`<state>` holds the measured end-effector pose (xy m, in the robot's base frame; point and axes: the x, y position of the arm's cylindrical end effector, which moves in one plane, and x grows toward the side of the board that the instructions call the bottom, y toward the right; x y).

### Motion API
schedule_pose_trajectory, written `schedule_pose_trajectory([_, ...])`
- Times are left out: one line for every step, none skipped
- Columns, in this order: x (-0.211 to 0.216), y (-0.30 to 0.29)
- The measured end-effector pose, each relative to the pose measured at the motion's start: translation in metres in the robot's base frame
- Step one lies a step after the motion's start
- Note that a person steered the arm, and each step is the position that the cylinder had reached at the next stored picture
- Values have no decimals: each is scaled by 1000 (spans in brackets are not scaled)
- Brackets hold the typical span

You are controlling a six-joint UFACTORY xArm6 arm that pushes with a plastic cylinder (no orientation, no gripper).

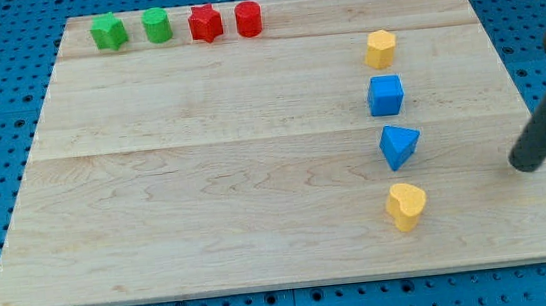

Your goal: Push the green star a bit right

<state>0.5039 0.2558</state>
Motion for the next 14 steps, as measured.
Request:
schedule_pose_trajectory([-67, 0])
schedule_pose_trajectory([-127, -44])
schedule_pose_trajectory([-201, -82])
schedule_pose_trajectory([-261, -86])
schedule_pose_trajectory([-278, -113])
schedule_pose_trajectory([-245, -196])
schedule_pose_trajectory([-198, -294])
schedule_pose_trajectory([-196, -445])
schedule_pose_trajectory([-210, -544])
schedule_pose_trajectory([-236, -555])
schedule_pose_trajectory([-261, -555])
schedule_pose_trajectory([-267, -533])
schedule_pose_trajectory([-273, -481])
schedule_pose_trajectory([-268, -465])
